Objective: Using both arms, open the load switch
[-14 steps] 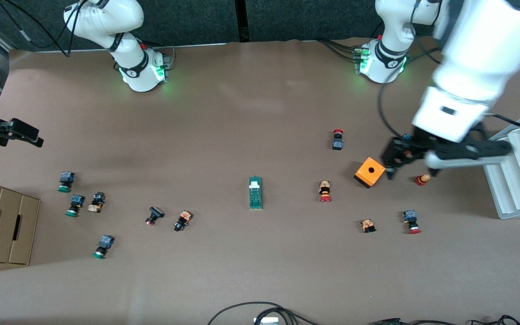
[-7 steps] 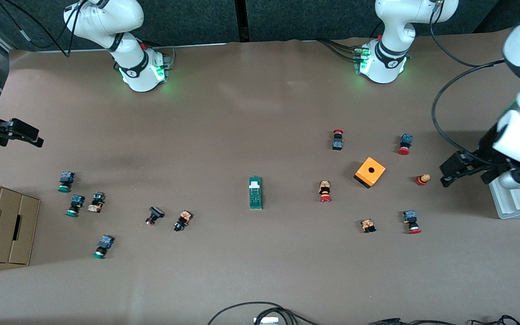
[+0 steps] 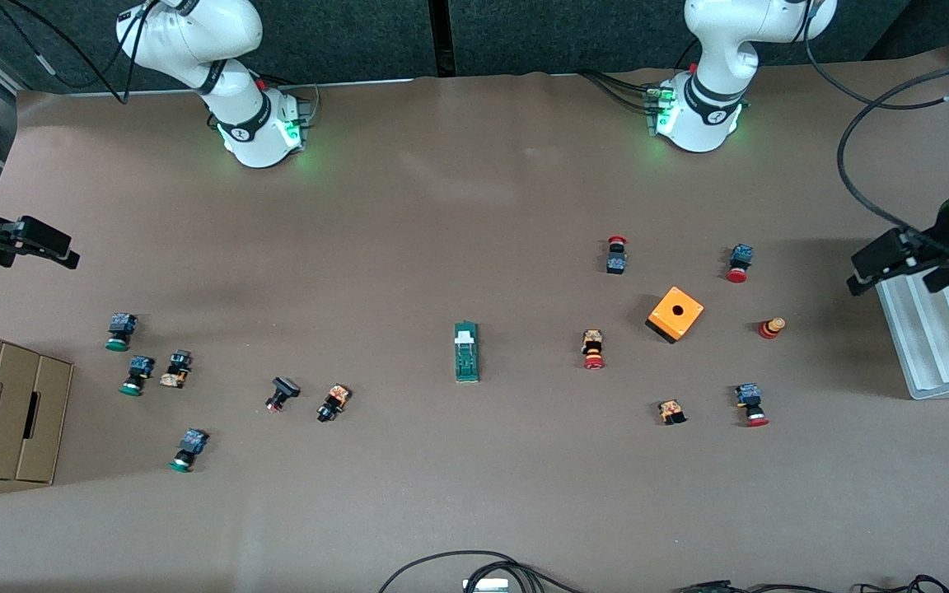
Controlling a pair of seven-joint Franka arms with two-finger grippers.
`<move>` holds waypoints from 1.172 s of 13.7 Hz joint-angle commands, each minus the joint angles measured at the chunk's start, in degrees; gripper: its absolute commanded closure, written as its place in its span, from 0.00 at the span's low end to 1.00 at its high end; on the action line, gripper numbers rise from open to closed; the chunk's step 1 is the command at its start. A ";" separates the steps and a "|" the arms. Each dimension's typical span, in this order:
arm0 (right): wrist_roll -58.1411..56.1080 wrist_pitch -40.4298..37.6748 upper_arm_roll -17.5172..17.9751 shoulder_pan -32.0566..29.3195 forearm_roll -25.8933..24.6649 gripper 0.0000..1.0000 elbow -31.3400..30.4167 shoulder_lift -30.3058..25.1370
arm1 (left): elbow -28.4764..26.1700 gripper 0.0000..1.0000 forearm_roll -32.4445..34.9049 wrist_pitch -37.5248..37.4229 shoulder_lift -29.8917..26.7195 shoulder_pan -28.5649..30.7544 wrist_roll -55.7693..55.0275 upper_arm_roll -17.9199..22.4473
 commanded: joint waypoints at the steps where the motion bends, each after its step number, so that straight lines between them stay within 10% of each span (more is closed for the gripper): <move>1: 0.09 0.06 -0.11 0.21 -1.33 0.01 1.46 1.01 | -0.13 0.00 -0.26 -1.01 -0.68 -0.14 1.79 2.46; 16: 0.09 0.06 -0.02 0.30 -1.16 0.01 1.46 1.01 | -5.23 0.00 0.18 0.14 -1.66 2.50 2.84 1.41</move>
